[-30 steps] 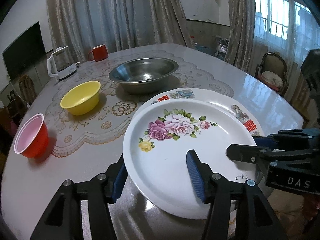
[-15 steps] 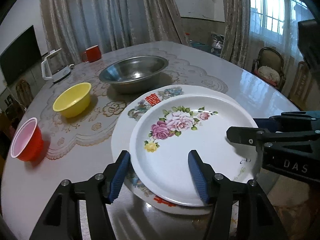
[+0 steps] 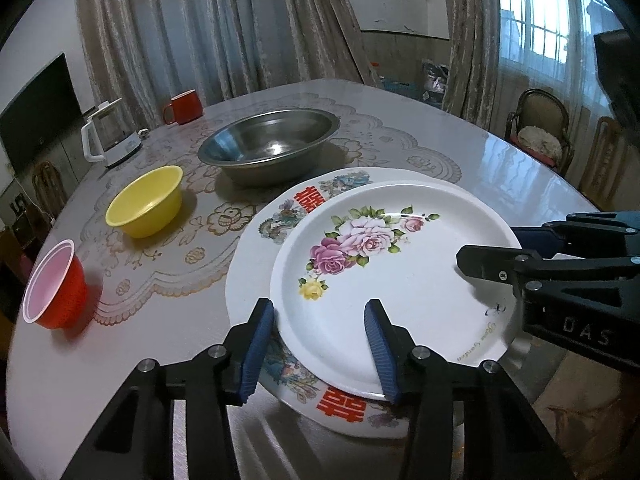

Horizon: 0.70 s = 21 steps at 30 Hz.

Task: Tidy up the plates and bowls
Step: 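Lower the rose-print plate onto the large white plate with both grippers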

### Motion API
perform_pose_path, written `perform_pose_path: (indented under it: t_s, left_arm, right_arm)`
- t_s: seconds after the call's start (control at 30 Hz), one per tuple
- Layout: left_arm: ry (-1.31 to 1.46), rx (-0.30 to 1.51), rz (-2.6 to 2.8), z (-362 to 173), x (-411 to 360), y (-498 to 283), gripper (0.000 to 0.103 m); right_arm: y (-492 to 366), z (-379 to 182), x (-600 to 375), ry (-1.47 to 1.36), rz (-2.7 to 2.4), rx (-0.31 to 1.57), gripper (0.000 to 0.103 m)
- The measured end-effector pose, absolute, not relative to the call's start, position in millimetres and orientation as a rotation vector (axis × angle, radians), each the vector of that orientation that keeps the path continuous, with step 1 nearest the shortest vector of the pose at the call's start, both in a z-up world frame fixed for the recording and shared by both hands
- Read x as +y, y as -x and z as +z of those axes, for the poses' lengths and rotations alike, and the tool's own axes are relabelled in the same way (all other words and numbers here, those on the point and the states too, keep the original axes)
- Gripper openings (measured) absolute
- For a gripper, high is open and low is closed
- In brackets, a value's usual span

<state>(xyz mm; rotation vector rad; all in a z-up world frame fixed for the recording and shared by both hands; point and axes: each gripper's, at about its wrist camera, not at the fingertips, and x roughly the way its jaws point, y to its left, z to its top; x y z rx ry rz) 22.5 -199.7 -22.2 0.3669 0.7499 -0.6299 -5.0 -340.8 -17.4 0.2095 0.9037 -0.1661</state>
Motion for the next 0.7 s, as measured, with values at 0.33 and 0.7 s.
perform_pose_path:
  t_s: [0.33, 0.7]
  left_arm:
    - [-0.333, 0.758, -0.649, -20.4, -192.0, -19.7, 0.044]
    - [-0.286, 0.766, -0.647, -16.7, -184.3, -24.8, 0.044]
  right_arm:
    - [7.9, -17.4, -341.6, -0.23, -0.152, 0.901, 0.03]
    - [11.4, -19.2, -340.0, -0.293, -0.11, 0.911, 0.031]
